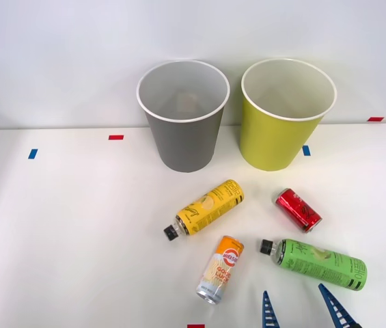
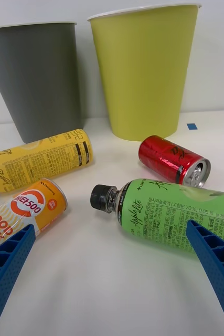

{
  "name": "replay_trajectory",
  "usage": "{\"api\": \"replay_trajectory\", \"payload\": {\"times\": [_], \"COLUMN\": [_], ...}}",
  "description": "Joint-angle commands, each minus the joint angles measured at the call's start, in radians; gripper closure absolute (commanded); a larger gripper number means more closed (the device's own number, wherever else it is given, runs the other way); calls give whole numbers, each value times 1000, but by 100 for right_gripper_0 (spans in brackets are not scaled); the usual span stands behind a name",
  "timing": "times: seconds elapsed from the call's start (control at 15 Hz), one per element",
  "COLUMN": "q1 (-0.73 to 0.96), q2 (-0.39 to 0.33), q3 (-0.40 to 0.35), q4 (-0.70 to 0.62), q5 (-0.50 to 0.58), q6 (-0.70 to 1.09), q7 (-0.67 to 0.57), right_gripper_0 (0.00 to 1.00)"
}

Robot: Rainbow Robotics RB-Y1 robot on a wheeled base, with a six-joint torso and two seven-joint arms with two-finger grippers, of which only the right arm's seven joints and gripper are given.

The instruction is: Put cans in the gray bin, plastic bottles in the light green bin

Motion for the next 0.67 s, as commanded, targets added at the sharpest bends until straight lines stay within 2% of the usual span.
{"api": "replay_trajectory", "payload": {"times": [0.07,0.67], "q1": [0,0], "q2": [0,0], "q3": [0,0], "q4": [0,0], "q5": [0,0], "q6": [0,0], "q7": [0,0], "right_gripper_0": [0,0]}}
